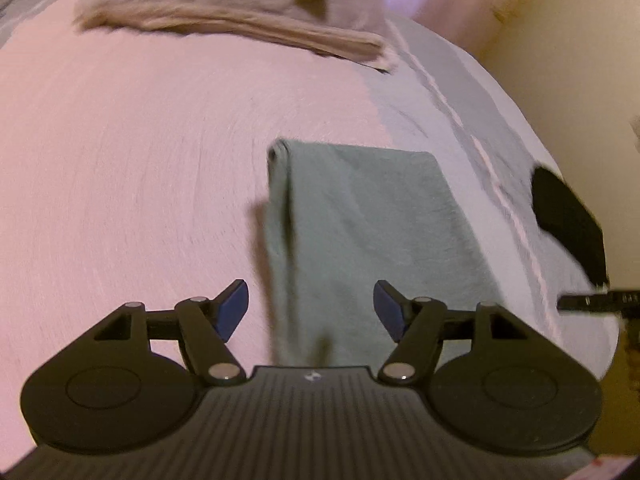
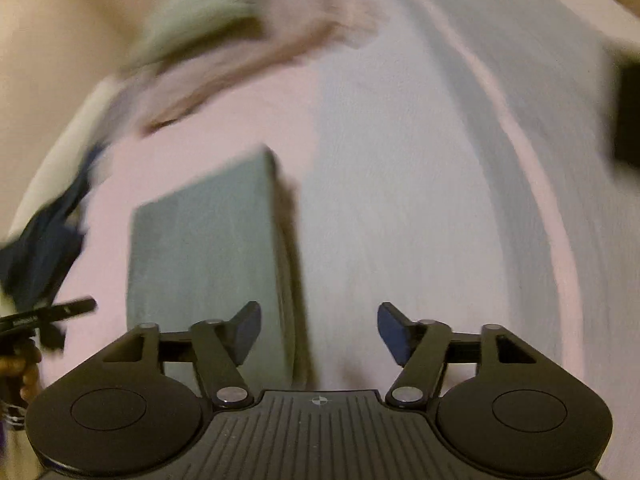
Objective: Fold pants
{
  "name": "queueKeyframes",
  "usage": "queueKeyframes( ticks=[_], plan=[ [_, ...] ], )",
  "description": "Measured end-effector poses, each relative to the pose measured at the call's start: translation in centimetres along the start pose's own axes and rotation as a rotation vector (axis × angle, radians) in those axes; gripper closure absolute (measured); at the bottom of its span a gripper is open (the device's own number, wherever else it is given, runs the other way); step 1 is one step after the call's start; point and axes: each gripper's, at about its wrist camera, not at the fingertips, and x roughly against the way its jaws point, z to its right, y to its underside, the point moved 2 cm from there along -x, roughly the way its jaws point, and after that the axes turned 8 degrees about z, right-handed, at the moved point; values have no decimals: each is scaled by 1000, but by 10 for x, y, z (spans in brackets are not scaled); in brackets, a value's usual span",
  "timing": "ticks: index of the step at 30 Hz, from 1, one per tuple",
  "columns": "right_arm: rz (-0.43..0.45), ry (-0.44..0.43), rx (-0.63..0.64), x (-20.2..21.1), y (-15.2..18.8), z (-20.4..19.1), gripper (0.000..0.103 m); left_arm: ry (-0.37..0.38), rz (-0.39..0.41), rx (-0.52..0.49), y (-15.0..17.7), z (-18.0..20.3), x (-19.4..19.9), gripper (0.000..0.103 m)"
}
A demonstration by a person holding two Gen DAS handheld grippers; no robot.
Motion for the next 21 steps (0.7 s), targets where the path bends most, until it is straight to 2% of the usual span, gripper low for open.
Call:
queueKeyframes(
  ticks=[2, 4, 7, 10, 13, 15, 16, 17, 21],
  plan=[
    [-18, -131, 163, -27, -38, -9, 33, -55, 8, 96, 18, 17, 6, 38],
    [-48, -243, 356, -64, -72, -36, 31, -96, 25, 164, 33, 32, 14, 36],
    [-117, -401, 604, -121, -103, -80, 27, -134, 47, 245, 52, 46, 20, 36],
    [-227, -494, 794, -182, -109, -114, 26, -170, 61, 321, 71, 57, 22, 36],
    [-375, -540, 939, -243, -99, -136, 25, -191, 72, 399, 90, 66, 23, 36],
    [-446, -530, 977, -283, -95, -137, 23, -192, 73, 445, 102, 71, 24, 36],
    [-501, -563, 963, -301, -97, -133, 18, -194, 70, 464, 109, 73, 23, 36],
    [-546, -581, 934, -317, -100, -130, 12, -197, 68, 480, 115, 74, 22, 36],
    [-744, -643, 792, -363, -104, -117, 10, -188, 78, 548, 133, 76, 11, 36]
  ],
)
